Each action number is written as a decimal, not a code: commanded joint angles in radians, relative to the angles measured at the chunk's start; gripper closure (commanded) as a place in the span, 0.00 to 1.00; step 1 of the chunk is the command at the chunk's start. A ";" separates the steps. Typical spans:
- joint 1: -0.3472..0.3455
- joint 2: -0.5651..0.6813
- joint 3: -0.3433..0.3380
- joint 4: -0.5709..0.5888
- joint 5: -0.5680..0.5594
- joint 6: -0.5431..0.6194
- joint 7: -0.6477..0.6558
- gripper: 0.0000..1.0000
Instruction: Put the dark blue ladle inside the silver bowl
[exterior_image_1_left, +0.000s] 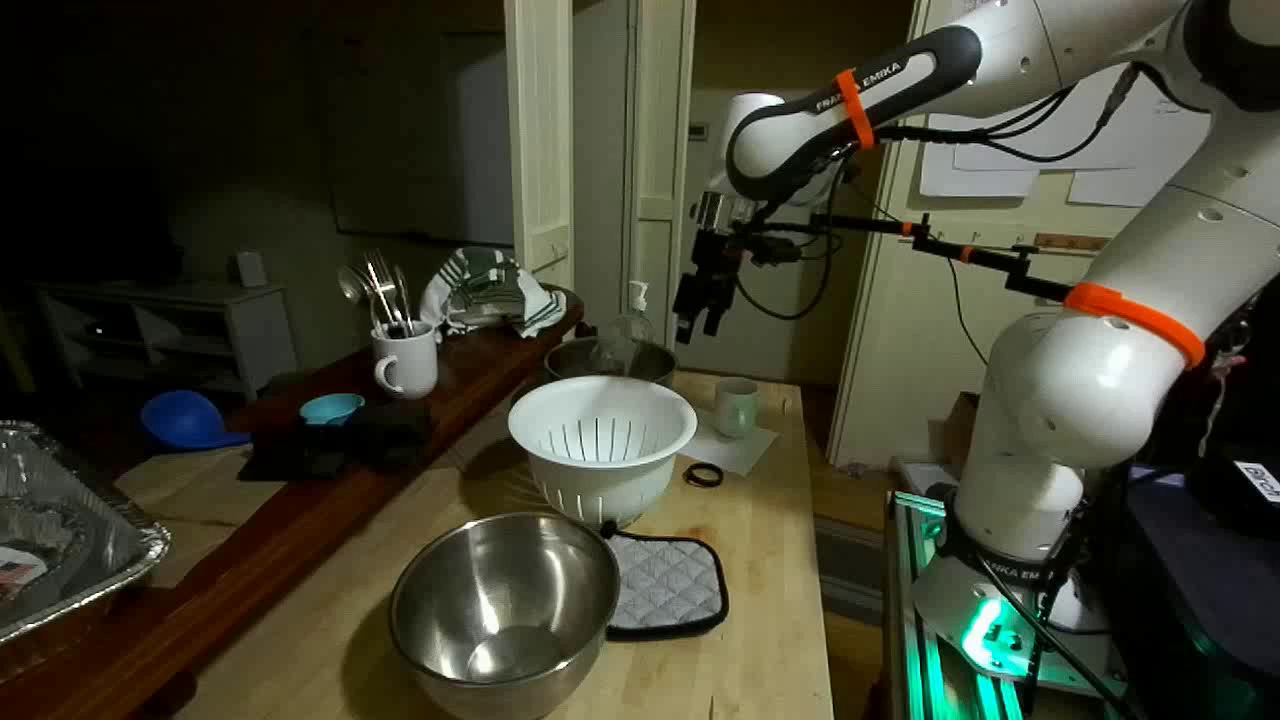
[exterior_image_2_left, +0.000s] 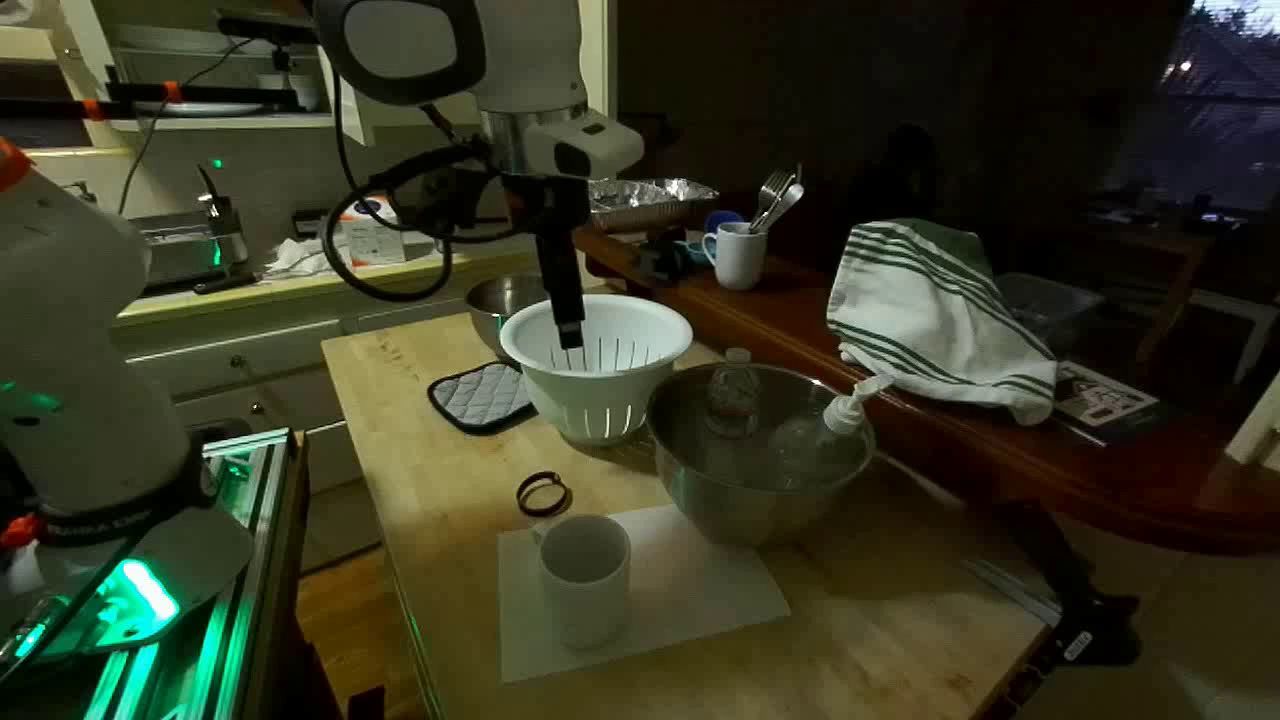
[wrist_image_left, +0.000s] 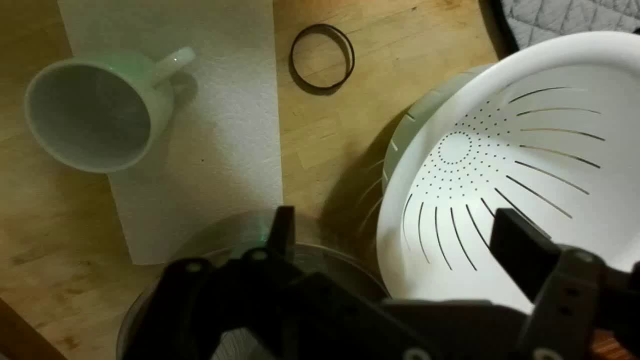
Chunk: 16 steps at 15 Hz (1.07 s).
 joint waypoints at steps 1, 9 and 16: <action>-0.018 0.002 0.017 0.002 0.009 -0.003 -0.007 0.00; 0.004 0.039 0.029 0.033 -0.006 0.058 -0.059 0.00; 0.151 0.270 0.178 0.320 -0.002 0.018 -0.182 0.00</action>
